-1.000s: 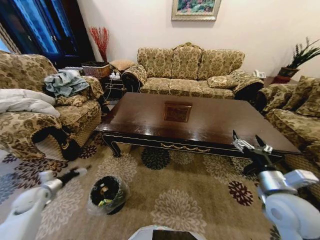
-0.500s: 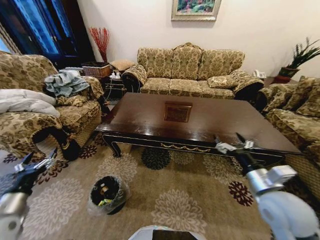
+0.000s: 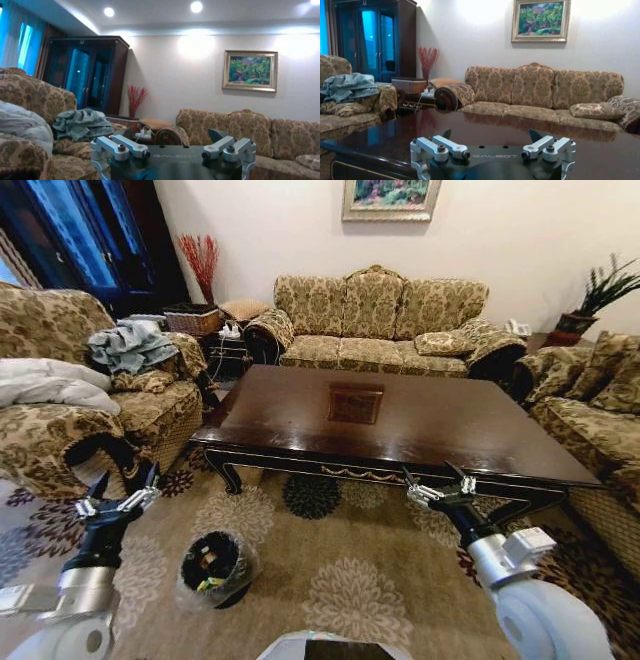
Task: Move to the front of the table and place the trash on the table into the trash bin.
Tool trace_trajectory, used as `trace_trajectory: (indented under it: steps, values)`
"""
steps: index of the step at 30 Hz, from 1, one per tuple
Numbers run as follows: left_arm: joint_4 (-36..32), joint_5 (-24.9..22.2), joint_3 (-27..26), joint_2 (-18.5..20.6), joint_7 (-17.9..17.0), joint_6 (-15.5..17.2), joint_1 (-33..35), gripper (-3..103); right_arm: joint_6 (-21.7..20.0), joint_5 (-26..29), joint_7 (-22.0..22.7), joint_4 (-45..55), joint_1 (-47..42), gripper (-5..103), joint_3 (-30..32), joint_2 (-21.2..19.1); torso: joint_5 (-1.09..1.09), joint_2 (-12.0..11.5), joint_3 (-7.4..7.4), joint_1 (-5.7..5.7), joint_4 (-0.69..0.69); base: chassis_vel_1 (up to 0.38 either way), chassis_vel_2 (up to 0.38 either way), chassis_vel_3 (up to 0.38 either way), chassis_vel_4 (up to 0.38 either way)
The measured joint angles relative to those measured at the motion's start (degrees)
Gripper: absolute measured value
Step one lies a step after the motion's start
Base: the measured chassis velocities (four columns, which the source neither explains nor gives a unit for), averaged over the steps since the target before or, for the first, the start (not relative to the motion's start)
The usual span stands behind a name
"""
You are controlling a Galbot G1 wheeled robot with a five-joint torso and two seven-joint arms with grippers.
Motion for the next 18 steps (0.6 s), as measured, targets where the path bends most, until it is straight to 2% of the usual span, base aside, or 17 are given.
trace_trajectory:
  steps: [6,11,16,18]
  values:
    - [0.8,-0.3,-0.3,0.2,0.6,0.1,-0.2,100,0.0,-0.4,0.0,-0.1,0.0,100,0.1,0.6,0.0,0.0,0.0,0.0,-0.01,0.122,-0.138,-0.152,0.137]
    - [1.5,-0.2,-0.1,0.3,1.5,1.5,-0.6,100,0.5,-1.4,-0.1,-0.6,0.0,100,-0.1,1.3,0.0,0.0,-0.02,-0.03,-0.01,0.191,-0.201,-0.185,0.196]
    - [2.3,0.1,0.3,0.4,1.6,2.5,-1.2,100,3.1,-2.6,-0.3,-1.6,0.1,100,-0.5,2.4,-0.01,0.0,-0.03,-0.04,-0.01,0.132,-0.168,-0.143,0.146]
    - [2.7,-0.6,0.2,0.4,3.0,3.3,-1.3,100,4.1,-2.9,-0.2,-1.8,-0.5,100,-0.2,3.7,-0.01,0.0,-0.03,-0.04,-0.01,0.029,-0.065,-0.084,0.004]
